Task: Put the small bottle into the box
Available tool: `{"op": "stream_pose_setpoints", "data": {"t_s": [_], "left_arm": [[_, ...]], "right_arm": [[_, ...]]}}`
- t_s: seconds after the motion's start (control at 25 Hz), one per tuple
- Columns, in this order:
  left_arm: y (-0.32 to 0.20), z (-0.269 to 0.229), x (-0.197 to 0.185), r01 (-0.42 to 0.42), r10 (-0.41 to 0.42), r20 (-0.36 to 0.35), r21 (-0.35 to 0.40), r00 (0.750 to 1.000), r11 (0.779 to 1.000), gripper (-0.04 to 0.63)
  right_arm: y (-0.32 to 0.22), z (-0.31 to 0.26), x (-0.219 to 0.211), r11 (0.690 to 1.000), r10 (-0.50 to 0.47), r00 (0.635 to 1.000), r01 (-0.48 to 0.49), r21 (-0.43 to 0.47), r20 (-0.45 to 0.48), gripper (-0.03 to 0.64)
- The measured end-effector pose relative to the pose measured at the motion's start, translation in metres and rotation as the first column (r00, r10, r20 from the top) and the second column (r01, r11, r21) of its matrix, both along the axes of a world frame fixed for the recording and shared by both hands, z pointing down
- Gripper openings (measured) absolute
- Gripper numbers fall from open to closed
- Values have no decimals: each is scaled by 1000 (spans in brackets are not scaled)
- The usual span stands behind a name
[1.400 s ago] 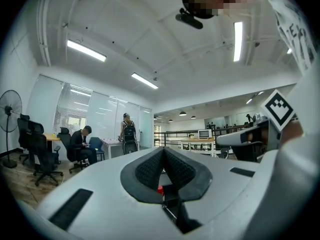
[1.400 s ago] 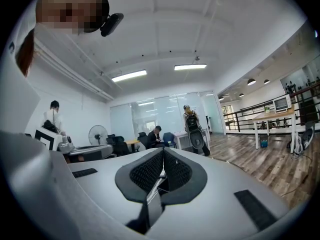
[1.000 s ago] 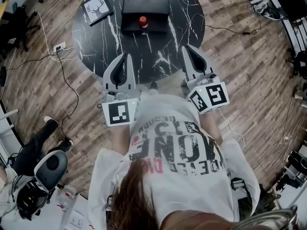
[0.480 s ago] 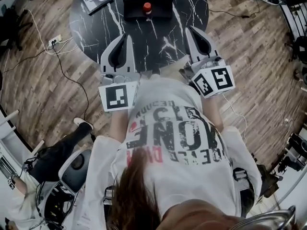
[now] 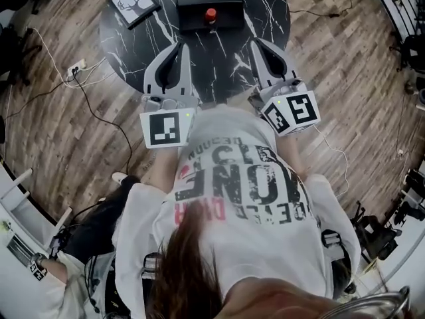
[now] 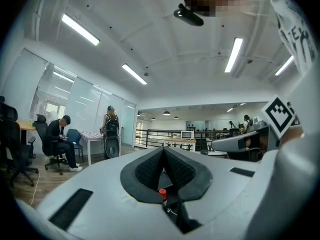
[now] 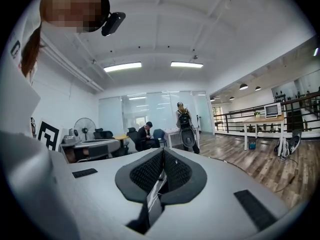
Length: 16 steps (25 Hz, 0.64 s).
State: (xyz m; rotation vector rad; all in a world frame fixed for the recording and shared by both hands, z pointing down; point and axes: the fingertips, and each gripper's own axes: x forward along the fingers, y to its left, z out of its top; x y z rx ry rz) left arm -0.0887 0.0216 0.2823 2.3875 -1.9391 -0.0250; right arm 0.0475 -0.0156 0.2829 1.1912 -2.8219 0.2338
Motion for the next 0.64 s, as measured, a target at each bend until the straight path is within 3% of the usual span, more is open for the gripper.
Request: {"op": "stream_pose_setpoints", "data": {"t_s": [0.36,0.64], "left_arm": [[-9,3,-6,-83,83,-6,3,997,997,5],[-11,4,-15,-100,100,-12,7,995,995,5]], "right_arm": [[4,3,-8,997,73,997,-73,1,-12,2],[6,5,-14,995,101,995,-101,3,-11,2]]}}
